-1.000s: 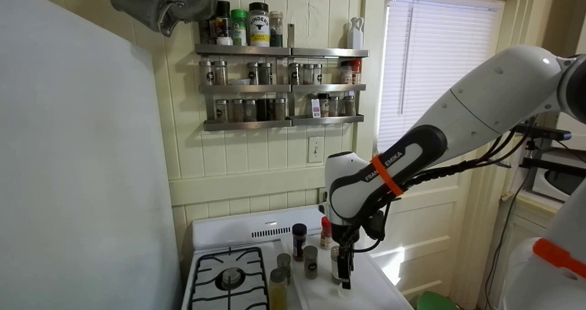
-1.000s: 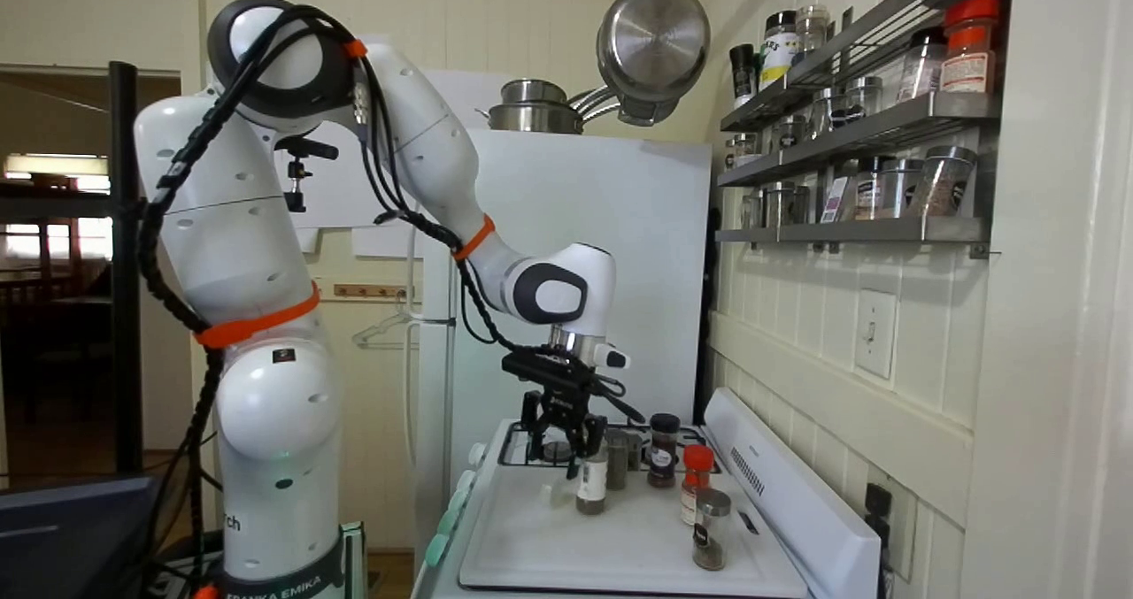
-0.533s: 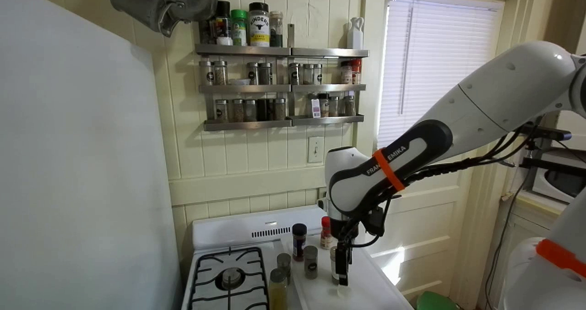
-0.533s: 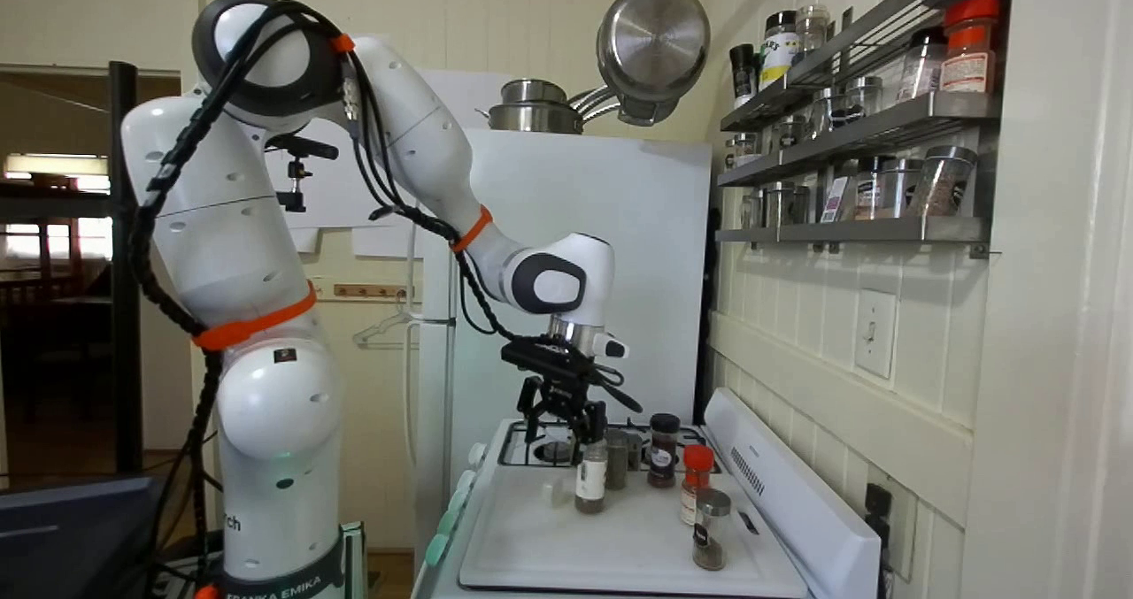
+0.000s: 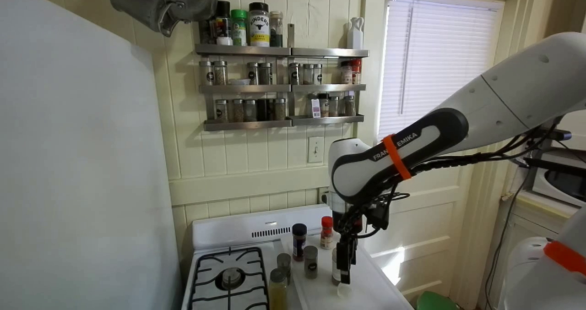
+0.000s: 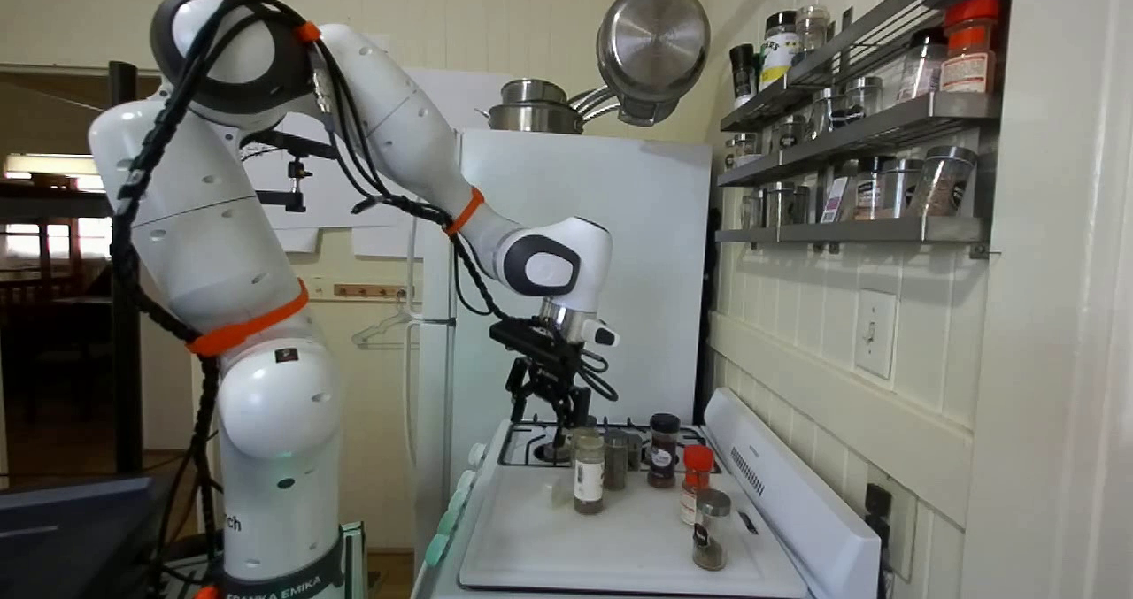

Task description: Remove the lid off of the right bottle

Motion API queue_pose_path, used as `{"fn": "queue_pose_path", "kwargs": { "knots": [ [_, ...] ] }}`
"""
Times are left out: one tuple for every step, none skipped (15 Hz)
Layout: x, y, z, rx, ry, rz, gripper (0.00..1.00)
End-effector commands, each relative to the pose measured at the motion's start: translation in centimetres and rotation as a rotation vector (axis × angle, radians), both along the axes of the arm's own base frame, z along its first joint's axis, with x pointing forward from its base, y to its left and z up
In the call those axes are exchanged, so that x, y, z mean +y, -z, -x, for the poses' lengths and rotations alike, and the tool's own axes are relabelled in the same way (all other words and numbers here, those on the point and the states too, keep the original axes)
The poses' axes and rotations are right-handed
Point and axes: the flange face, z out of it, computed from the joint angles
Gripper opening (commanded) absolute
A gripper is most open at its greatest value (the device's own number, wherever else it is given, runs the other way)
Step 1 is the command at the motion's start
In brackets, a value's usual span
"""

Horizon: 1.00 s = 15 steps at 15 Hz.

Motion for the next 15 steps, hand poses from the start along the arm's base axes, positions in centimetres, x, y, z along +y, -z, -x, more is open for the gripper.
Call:
{"fn": "queue_pose_path", "kwargs": {
  "knots": [
    [-0.3, -2.4, 1.8, -0.031, 0.026, -0.012, 1.0],
    [-0.6, -3.0, 2.0, -0.051, 0.037, 0.002, 1.0],
    [-0.9, -3.6, 2.3, -0.077, 0.055, 0.021, 1.0],
    [-1.1, -4.1, 2.4, -0.096, 0.07, 0.03, 1.0],
    [-1.4, -4.7, 2.7, -0.123, 0.086, 0.052, 1.0],
    [-1.7, -5.2, 2.9, -0.147, 0.099, 0.072, 1.0],
    [-2.0, -5.6, 3.1, -0.162, 0.112, 0.093, 1.0],
    [-2.4, -6.0, 3.2, -0.175, 0.122, 0.108, 1.0],
    [-2.8, -6.3, 3.3, -0.189, 0.136, 0.12, 1.0],
    [-3.2, -6.7, 3.3, -0.207, 0.151, 0.125, 1.0],
    [-3.6, -6.9, 3.3, -0.224, 0.162, 0.136, 1.0],
    [-2.9, -6.7, 2.4, -0.189, 0.133, 0.106, 1.0],
    [-3.2, -7.0, 2.5, -0.198, 0.142, 0.114, 1.0],
    [-3.4, -7.1, 2.6, -0.204, 0.146, 0.117, 1.0],
    [-3.5, -7.2, 2.7, -0.207, 0.148, 0.118, 1.0]
  ]
}}
